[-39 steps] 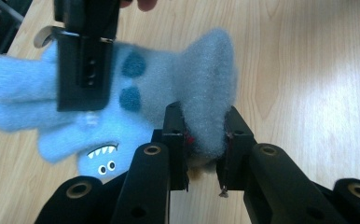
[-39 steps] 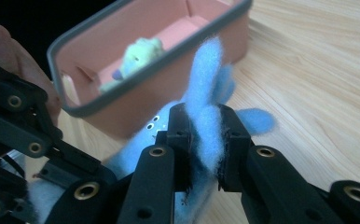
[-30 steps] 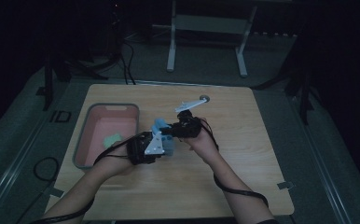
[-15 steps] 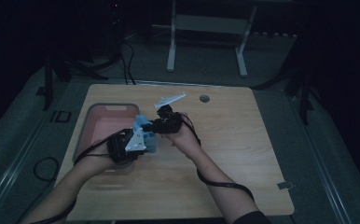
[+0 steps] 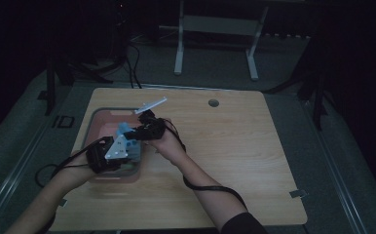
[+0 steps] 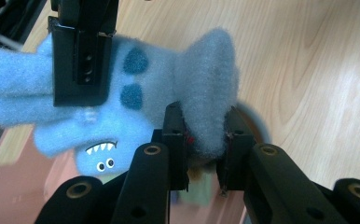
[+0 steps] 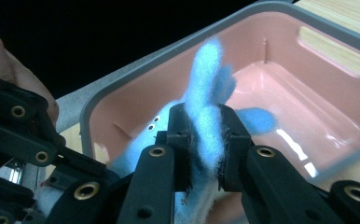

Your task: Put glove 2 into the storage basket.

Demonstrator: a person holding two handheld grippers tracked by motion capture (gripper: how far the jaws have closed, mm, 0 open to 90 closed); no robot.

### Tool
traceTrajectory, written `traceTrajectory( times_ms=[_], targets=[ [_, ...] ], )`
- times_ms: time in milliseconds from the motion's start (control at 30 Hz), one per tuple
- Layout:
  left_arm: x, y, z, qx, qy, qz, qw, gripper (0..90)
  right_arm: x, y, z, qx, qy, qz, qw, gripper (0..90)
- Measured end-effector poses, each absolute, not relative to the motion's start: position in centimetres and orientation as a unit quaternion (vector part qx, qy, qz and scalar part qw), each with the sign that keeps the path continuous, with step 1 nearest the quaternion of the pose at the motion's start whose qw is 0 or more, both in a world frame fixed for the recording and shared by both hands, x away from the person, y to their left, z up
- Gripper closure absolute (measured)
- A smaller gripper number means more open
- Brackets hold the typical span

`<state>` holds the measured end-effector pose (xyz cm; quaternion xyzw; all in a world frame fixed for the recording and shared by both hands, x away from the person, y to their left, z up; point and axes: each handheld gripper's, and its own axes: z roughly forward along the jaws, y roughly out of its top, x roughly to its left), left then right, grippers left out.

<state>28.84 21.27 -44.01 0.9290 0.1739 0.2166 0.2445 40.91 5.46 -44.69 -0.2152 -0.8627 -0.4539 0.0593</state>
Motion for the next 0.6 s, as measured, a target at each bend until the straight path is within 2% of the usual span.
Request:
traceTrajectory(
  times_ms=[167,600],
  targets=[
    [29.0,22.3,-45.3,0.928,0.190,0.213,0.241,76.7,41.1,7.5,-45.7,-0.211,-0.869,-0.443,0.061,78.4],
    [30.7,22.7,-48.1,0.938,0.203,0.186,0.210,76.5,42.5,9.3,-48.8,-0.235,-0.884,-0.399,0.066,78.0]
  ],
)
